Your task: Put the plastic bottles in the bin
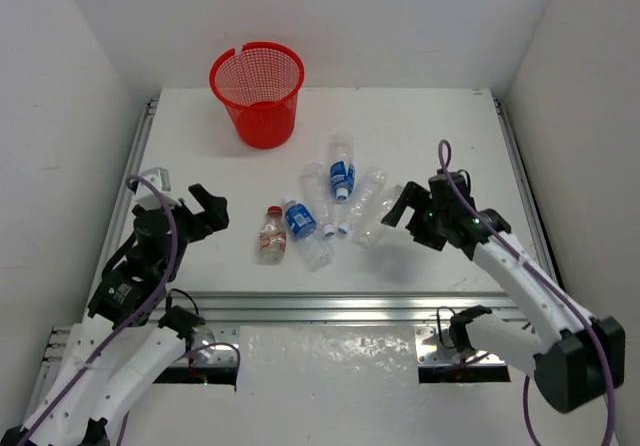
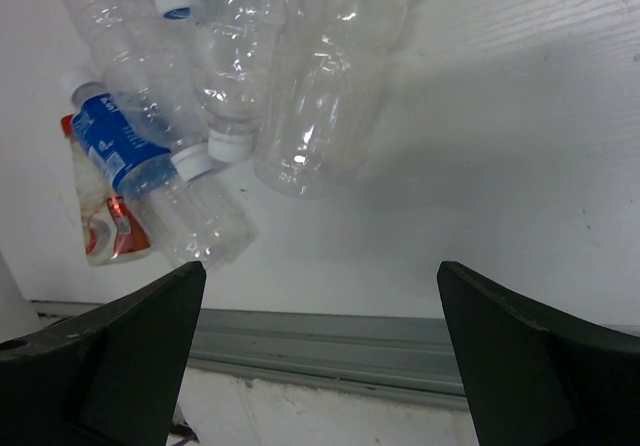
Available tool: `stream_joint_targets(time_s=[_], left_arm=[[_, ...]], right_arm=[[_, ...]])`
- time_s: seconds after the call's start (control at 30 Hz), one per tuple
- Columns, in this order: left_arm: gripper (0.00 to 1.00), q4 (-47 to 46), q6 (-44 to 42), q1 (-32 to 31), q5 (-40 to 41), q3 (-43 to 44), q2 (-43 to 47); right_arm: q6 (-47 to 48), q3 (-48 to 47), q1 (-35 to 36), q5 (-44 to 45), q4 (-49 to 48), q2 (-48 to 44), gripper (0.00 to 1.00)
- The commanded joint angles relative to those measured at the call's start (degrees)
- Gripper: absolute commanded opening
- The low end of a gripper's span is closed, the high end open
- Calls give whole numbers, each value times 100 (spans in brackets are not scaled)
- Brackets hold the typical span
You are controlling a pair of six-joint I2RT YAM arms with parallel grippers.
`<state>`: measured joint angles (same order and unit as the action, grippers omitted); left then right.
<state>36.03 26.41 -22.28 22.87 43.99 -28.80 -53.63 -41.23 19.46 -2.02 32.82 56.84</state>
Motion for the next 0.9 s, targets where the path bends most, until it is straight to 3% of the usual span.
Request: stream_joint_targets(time_s=[0.0,0.23,0.4,0.57,0.7,0.73,0.87], left_arm=[[100,-175,22,-101,-2,66,-56],[100,-167,22,-127,7,75,-126],[100,-158,39,-223,41,66,-82],[100,-96,101,-356,200,66,-12],[100,-87,118,-373,235,66,49],[100,-87,118,-373,235,66,67],[100,-140,13,-382,-1,136,129]], right_arm=[[-105,-560,171,211,-654,783,99],[-43,-1185,409,931,-732,2269,95],[1,-1405,427,949,-839,3392,87],[-209,-914,427,1194,-1085,3571,83],[-183,-300,409,1511,-1225,3247,64],[-70,-202,418,1573,-1312,2924,51],[553,351,479,1636,-1733,1553,25]])
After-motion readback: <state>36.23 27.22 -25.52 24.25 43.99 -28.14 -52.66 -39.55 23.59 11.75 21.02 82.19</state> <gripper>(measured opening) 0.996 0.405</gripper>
